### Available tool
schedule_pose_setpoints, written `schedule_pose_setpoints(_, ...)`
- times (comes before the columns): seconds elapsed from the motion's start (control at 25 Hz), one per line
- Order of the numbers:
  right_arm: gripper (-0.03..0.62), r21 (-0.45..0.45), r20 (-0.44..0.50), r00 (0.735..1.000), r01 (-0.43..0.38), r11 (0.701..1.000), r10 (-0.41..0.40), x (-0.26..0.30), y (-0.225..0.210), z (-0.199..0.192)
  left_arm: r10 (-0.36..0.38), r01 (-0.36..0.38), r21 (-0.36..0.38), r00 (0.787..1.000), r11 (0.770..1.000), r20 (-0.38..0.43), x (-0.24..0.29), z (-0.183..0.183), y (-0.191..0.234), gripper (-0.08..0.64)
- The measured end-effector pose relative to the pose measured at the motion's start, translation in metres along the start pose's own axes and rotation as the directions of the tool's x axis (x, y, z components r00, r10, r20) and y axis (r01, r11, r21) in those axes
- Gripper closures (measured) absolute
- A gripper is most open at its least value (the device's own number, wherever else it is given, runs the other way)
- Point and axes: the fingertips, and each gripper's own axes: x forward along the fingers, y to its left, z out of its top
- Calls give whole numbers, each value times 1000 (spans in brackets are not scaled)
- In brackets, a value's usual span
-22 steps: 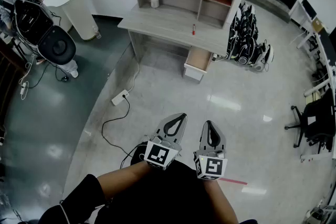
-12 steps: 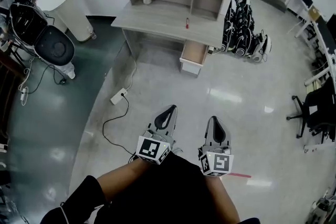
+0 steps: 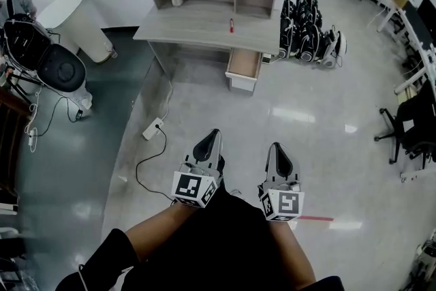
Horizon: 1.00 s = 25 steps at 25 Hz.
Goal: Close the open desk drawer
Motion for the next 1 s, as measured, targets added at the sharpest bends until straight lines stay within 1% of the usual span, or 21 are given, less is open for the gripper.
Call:
schedule_pose_setpoints(0.16,574,-2,-15,1000,21,1000,-21,15,-12,-5,-31,31,-19,999,999,18,20,-1,4,546)
schedule_pose_setpoints(0.28,574,7,-36,999,29,1000,-28,33,-22,-12,-38,38,-30,999,999,2,42,-9,12,546)
schedule_pose_setpoints(0.44,574,-46,-29,995,93,995,-94,62,-41,-9,-31,29,-54,999,998,-32,78,-21,32,546)
schedule_pose_setpoints(0.6,574,-49,-42,990,136,990,-138,103,-62,-8,-56,53,-75,998,996,-34,121,-18,53,546)
schedule_pose_setpoints(0.76,574,-66,-64,990,122,990,-126,158,-70,-9,-28,25,-73,999,997,-38,165,-18,86,546)
schedule_pose_setpoints(0.88,574,-86,-77,992,91,992,-98,202,-69,-7,-39,36,-56,998,998,-43,196,-17,108,546)
schedule_pose_setpoints(1.0,574,-105,-92,993,64,992,-73,243,-65,-2,-43,40,-66,998,997,-47,225,-8,133,546)
